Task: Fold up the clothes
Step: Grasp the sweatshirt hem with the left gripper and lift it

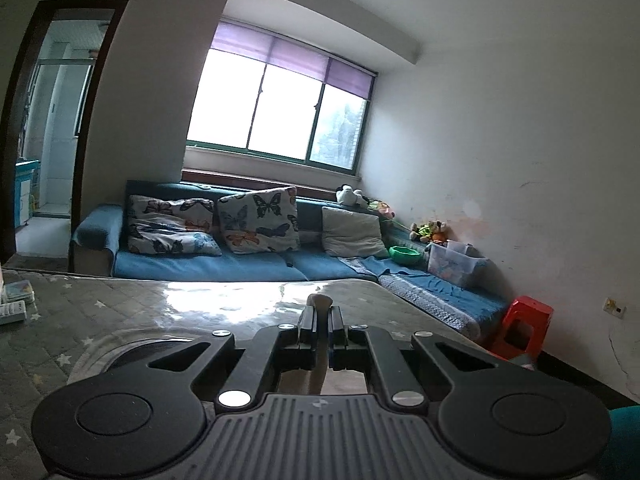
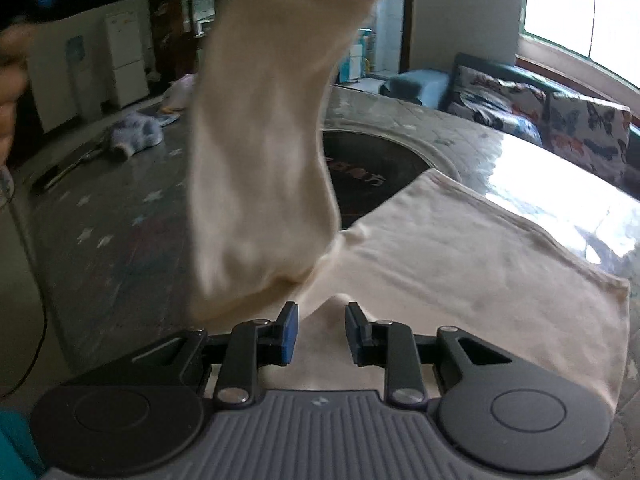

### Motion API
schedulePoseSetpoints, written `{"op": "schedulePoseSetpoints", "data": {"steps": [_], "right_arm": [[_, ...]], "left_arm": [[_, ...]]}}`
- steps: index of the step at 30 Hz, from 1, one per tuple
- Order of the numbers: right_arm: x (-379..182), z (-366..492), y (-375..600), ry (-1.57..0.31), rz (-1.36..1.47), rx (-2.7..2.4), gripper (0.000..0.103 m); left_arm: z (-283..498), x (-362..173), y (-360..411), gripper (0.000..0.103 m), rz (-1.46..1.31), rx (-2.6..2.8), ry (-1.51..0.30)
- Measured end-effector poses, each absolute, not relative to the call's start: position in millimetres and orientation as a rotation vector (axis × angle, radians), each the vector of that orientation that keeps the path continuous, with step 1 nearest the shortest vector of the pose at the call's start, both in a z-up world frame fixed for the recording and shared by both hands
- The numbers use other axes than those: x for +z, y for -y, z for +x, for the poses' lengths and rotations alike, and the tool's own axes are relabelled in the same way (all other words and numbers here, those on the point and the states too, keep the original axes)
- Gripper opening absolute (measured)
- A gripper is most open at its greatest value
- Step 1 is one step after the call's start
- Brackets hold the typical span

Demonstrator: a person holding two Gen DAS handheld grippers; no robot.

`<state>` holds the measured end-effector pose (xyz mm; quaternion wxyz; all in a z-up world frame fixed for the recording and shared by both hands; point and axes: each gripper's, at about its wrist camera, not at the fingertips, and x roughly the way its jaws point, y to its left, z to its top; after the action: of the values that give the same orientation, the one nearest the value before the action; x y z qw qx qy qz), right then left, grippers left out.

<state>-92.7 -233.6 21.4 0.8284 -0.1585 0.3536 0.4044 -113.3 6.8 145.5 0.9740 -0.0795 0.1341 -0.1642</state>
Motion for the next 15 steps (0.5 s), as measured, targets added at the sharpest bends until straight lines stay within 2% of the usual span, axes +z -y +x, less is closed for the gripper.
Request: {"op": "schedulePoseSetpoints", "data": {"steps": [7, 15], "right_arm": [[28.4, -95.0, 262.0, -0.725, -0.3, 0.815, 0.026], [41.7, -106.8, 351.4, -0.728, -0.228, 0.604, 0.026]], "left_arm": [[-113.5, 148.9, 19.2, 0.005, -0.139, -0.4, -0.279], [-107.2, 126.8, 89.7, 0.006, -0.13, -0.578, -0.344]]}}
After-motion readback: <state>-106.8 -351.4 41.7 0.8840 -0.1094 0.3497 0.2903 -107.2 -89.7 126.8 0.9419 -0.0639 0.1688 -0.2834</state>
